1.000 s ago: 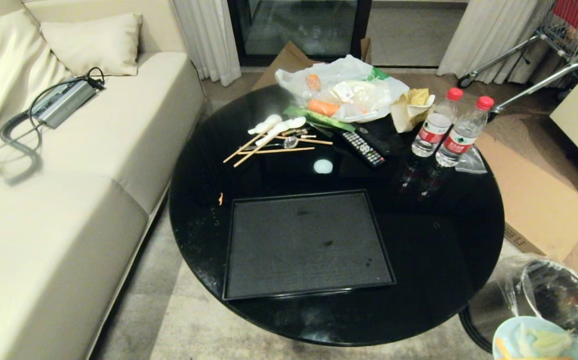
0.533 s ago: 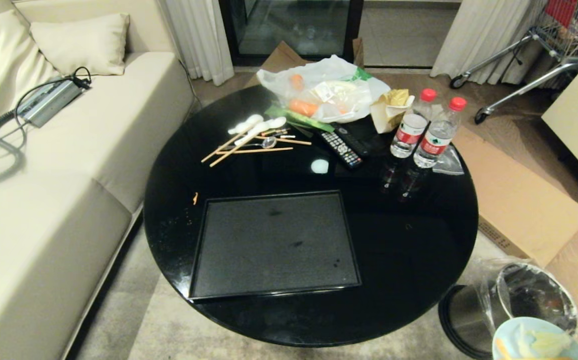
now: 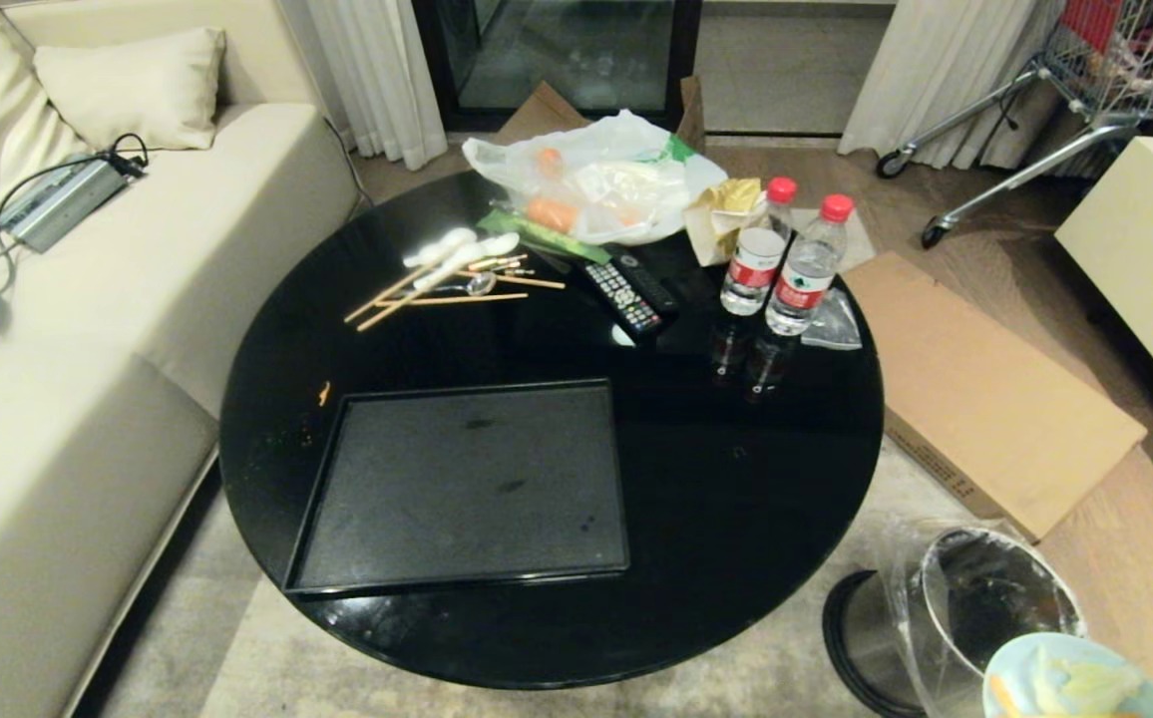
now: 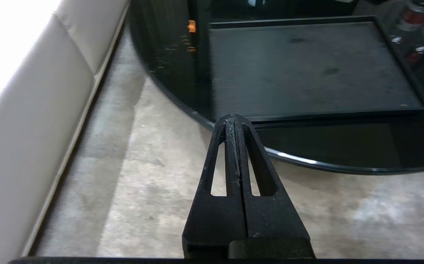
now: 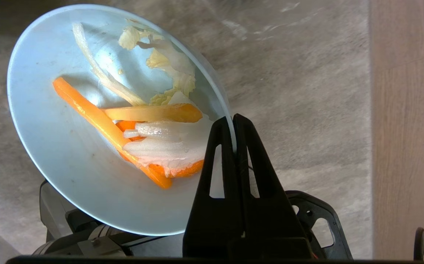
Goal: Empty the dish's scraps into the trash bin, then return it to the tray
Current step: Move the bowl over the trash can
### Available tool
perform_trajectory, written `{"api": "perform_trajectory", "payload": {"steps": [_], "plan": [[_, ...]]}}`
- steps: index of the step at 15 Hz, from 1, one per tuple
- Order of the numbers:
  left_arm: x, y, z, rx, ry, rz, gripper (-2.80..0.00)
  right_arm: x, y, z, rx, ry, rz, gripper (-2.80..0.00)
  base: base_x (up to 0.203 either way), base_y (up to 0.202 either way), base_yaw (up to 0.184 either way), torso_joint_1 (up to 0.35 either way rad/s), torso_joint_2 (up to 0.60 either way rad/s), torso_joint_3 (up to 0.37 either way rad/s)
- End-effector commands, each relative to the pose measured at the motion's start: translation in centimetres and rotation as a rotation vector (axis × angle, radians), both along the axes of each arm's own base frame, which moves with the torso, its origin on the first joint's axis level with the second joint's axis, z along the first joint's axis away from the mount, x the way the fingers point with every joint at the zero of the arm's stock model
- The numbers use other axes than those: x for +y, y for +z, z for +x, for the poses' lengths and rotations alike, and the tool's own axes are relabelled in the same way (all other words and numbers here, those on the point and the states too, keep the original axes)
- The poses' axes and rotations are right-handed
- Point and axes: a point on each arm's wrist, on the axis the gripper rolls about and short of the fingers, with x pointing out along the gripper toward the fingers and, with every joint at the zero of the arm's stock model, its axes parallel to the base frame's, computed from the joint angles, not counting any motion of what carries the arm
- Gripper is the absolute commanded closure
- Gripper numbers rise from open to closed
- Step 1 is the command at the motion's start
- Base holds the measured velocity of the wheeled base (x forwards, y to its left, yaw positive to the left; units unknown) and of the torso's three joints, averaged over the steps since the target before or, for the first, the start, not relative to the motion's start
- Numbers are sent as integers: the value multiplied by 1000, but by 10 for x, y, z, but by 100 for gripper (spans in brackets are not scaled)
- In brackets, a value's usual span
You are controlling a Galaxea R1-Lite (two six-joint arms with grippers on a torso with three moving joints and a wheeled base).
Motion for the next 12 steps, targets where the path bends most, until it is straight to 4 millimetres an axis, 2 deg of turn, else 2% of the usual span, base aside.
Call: {"api": "perform_trajectory", "payload": {"steps": [1,3,12], "plan": [[0,0,0,-1,2,1,0,0,0,0,0,-2,1,0,0,-174,8,2,-1,4],[0,0,0,-1,2,1,0,0,0,0,0,-2,1,0,0,-102,0,5,3,5],[0,0,0,-1,2,1,0,-1,4,3,-17,-19,-8,0,0,0,0,0,0,0]]}}
